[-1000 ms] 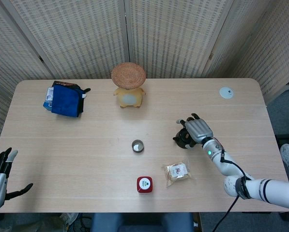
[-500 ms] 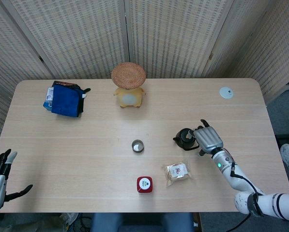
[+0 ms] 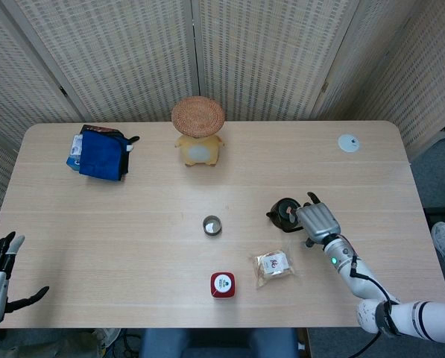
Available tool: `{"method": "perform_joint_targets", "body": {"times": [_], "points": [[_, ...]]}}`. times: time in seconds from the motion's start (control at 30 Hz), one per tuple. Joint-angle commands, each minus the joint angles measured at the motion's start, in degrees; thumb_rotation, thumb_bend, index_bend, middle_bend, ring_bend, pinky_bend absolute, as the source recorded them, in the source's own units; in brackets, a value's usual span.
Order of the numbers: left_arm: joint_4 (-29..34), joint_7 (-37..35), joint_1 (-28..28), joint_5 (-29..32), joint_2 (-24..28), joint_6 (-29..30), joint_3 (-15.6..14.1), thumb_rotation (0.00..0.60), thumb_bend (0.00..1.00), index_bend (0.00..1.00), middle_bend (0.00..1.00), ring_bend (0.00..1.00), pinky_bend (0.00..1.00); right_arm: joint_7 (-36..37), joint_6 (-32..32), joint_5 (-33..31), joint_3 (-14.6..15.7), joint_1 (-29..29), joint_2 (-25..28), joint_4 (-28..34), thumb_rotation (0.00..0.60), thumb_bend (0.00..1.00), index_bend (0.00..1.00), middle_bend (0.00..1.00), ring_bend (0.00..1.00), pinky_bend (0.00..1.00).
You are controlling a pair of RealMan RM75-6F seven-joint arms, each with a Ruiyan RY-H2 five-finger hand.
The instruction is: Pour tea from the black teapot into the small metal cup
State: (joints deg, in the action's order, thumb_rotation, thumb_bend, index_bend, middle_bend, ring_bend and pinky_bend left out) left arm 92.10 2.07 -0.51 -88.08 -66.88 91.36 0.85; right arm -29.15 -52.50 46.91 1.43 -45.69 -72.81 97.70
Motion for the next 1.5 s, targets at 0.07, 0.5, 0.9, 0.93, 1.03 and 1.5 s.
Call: {"method": "perform_joint_targets", "body": {"times": [0.07,0.5,0.9,0.93,1.03,1.5], "points": [[-0.3,-0.3,-0.2,-0.1,0.0,0.2,0.0,0.504,0.01,0.00,0.00,0.00,0.00,-0.5,0.2,-0.3,0.0,0.1,-0.7,-0.4,0.600,0.00,0.40,0.44,0.29,0.01],[-0.9,-0.8,-0.2,-0.1,-0.2,0.1,0.1,0.504,0.01,0.00,0.00,0.00,0.00,-0.9,0.9,-0.9,-0.2,0.4,-2.3,-1.6,0.600,0.00,0.40,0.44,0.33,0.01],[-1.1,-1.1,-0.6,0.0,-0.2,0.4,0.1,0.503,0.01,0.00,0.00,0.00,0.00,-1.6,1.1,-0.6,-0.1,0.7,-2.6,-1.5,0.600,0.00,0.41,0.45,0.34,0.01],[-1.2,-1.1,-0.6,0.0,-0.2,0.4,0.0,0.503,0.01,0.00,0.00,0.00,0.00,-1.6,1.1,-0.7,0.0,0.7,-2.7,-1.5,0.600,0.00,0.41,0.45,0.34,0.01],[-1.3,-1.2,-0.7,-0.1,-0.3,0.5,0.0,0.502,0.01,0.00,0.00,0.00,0.00,-1.9,1.2,-0.7,0.2,0.7,-2.9,-1.5,0.600,0.00,0.41,0.45,0.34,0.01],[-1.5,-1.4,-1.0,-0.2,-0.3,0.6,0.0,0.504,0.01,0.00,0.00,0.00,0.00,-3.3,1.3,-1.3,1.4,1.3,-3.5,-1.9,0.600,0.00,0.43,0.48,0.35,0.01]]}}
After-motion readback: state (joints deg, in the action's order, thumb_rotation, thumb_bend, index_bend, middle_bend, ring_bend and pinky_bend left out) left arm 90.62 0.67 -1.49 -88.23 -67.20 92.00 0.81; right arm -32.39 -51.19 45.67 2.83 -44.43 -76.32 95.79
